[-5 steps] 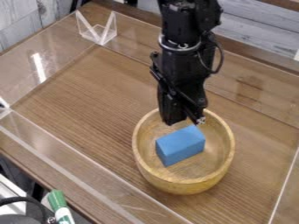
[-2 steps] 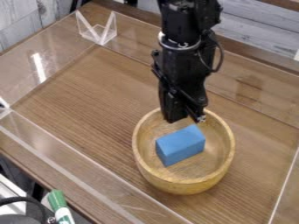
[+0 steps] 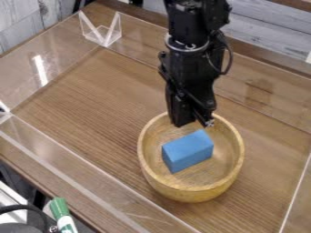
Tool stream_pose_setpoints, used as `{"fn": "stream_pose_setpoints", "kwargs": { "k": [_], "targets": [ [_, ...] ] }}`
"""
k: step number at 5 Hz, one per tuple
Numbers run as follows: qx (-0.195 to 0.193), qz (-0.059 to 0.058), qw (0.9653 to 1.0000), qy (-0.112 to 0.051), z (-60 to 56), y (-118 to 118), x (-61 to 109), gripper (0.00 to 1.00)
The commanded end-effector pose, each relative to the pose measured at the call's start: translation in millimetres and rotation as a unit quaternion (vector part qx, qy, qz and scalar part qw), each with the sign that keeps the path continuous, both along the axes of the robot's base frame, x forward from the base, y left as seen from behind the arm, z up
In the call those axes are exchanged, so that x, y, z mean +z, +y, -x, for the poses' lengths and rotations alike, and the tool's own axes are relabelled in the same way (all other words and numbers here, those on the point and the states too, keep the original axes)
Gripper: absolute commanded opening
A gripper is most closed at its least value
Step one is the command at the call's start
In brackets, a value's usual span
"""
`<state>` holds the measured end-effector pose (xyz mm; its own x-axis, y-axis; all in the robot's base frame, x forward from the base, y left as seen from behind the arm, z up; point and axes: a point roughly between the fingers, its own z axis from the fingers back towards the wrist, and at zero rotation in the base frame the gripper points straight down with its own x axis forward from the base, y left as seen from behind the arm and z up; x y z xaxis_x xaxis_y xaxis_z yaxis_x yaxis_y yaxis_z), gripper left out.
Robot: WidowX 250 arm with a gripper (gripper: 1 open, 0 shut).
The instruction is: Remove the blue block from inside the brown bowl and put it on the table
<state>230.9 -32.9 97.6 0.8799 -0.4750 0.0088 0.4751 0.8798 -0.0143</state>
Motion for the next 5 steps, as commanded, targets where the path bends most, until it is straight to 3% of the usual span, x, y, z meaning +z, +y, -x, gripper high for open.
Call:
{"fn": "stream_pose_setpoints", "kwargs": {
  "k": [1, 3, 4, 5],
  "targets": [
    [0.001, 0.004, 0.9995, -0.030, -5.6, 1.5, 14.3, 0.00],
    [-0.001, 0.005, 0.9994, -0.033, -6.0, 1.8, 14.3, 0.00],
    [0.000, 0.009, 0.9993, -0.036, -2.9, -0.9, 7.5, 1.00],
    [-0.001, 0.012, 0.9990, -0.044, -1.3, -3.1, -2.0, 1.00]
  ]
}}
